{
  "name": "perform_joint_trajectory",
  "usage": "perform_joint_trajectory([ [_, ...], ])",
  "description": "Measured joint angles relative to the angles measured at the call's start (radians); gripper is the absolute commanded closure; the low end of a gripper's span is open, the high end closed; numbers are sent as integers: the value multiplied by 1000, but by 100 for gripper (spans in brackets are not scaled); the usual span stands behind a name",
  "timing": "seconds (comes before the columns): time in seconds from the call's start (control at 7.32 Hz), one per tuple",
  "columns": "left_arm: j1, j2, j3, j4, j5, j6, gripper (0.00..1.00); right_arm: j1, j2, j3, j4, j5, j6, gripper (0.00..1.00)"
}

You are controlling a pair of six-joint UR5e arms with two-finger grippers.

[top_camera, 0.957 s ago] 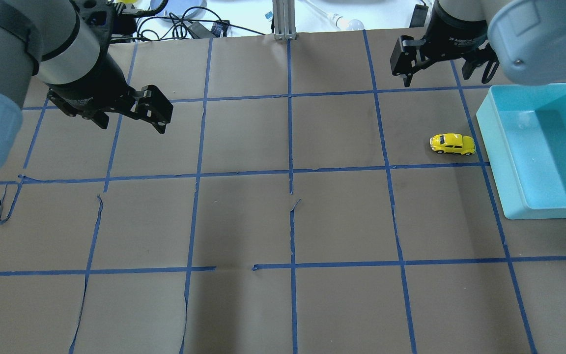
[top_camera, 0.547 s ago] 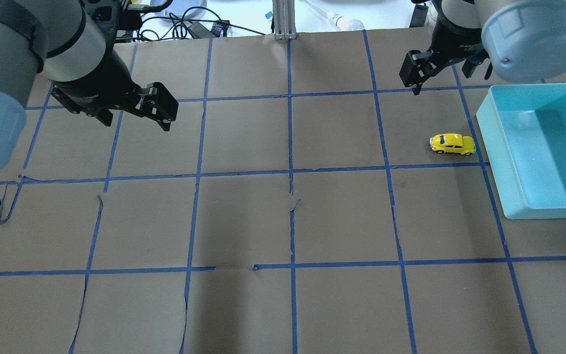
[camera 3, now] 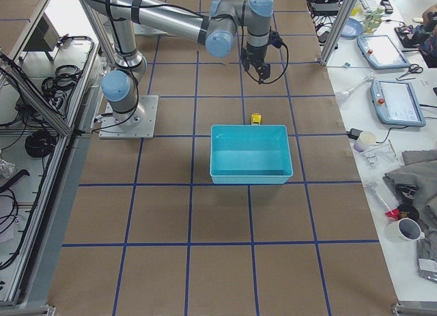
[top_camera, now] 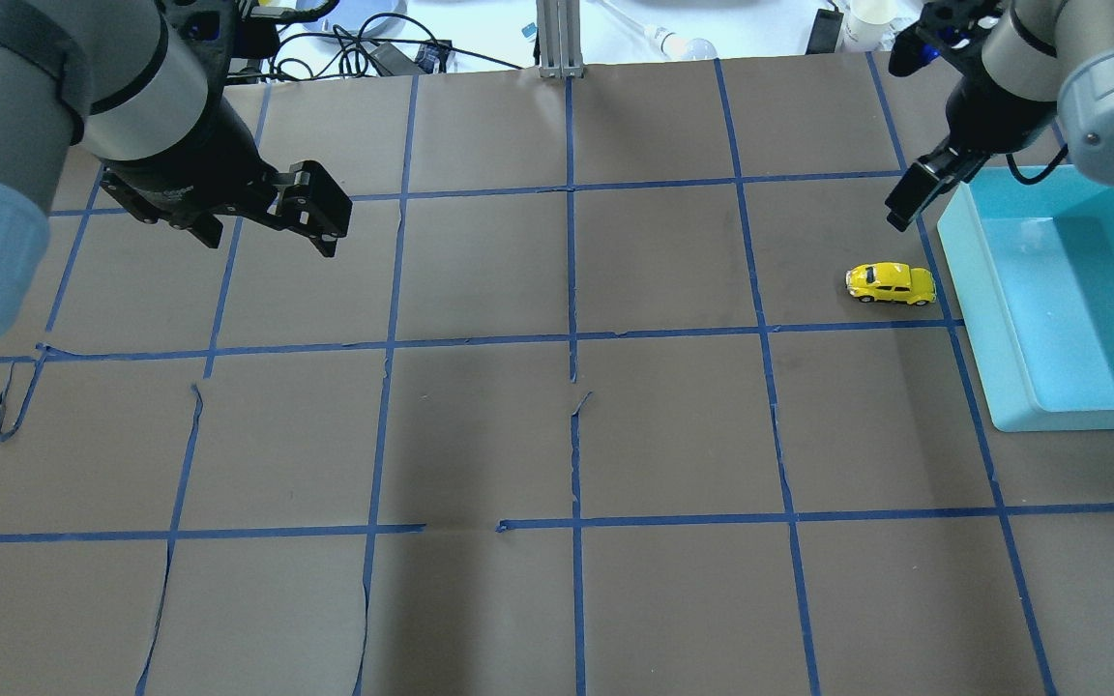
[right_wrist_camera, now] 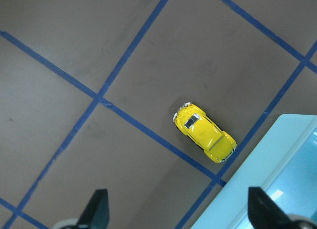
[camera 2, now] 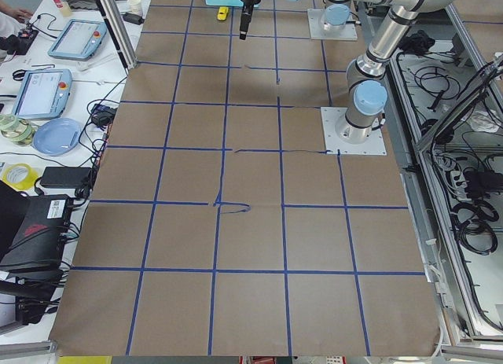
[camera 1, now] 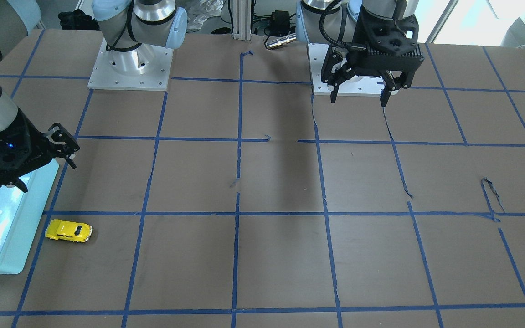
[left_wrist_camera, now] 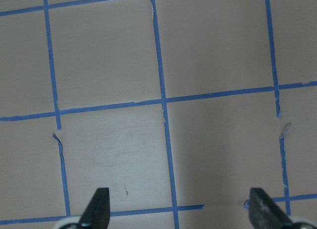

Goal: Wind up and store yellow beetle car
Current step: 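Lower the right gripper onto the yellow car and grasp it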

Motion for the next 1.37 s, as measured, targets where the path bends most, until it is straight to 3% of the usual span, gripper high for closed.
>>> perform_joint_trajectory([
  [0.41, 0, 2, -2, 0, 1, 0, 0, -100, 54, 126, -220, 11, -340, 0],
  [0.68, 0, 2, -2, 1, 1, 0, 0, -107, 114, 155, -348, 57, -645, 0],
  [0.96, 0, 2, -2, 1, 2, 0, 0, -105, 216, 140, -444, 89, -773, 0],
  [1.37, 0, 2, -1, 2, 2, 0, 0, -76, 322, 104, -457, 97, -841, 4],
])
